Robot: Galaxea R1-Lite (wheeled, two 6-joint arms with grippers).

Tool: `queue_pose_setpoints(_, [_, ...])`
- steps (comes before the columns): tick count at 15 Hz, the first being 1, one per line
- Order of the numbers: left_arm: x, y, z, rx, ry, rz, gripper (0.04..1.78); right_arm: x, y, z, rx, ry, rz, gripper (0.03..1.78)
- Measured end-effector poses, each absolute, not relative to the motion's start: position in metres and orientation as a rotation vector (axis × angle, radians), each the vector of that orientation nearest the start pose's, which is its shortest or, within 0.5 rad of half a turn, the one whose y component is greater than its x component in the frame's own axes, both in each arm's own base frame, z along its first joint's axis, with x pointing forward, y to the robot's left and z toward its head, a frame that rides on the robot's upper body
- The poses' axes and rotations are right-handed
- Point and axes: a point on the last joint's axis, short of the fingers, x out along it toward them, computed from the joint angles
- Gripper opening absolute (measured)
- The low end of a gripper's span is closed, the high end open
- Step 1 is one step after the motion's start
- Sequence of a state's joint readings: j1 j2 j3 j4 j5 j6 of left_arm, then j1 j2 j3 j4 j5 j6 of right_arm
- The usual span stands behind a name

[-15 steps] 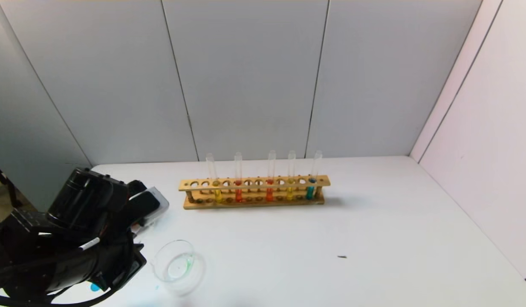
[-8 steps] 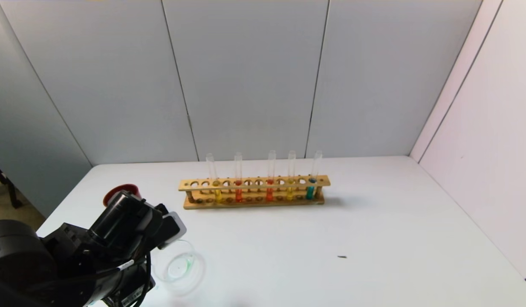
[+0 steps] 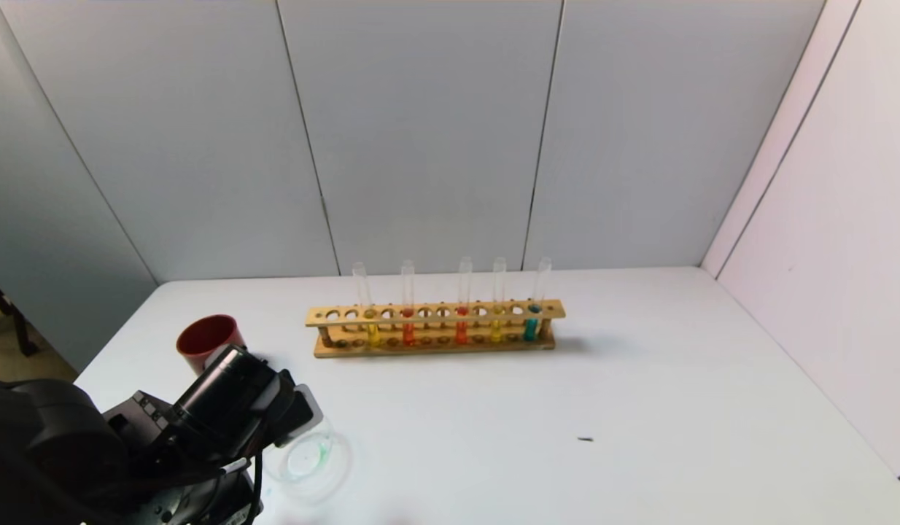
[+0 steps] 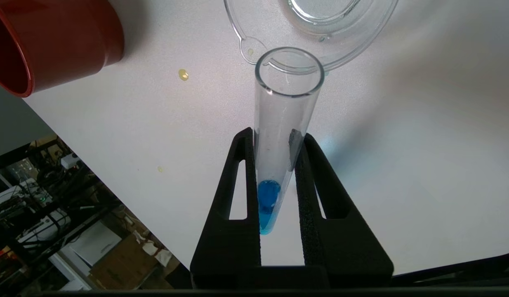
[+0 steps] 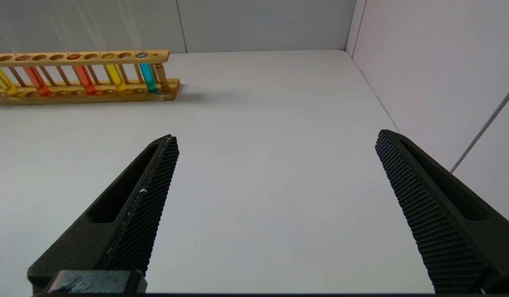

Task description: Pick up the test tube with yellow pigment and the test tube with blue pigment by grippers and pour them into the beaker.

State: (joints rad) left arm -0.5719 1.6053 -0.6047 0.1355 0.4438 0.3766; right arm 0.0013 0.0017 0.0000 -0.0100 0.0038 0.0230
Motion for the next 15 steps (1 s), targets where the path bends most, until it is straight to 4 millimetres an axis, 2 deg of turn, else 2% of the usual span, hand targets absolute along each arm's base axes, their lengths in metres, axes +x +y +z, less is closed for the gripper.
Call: queue_pose_setpoints(15, [0.212, -0.118, 0.083, 1.031, 1.137, -0.279, 0.32, -0.023, 0.000, 0.077, 0.023, -0.009, 0.005, 1.74])
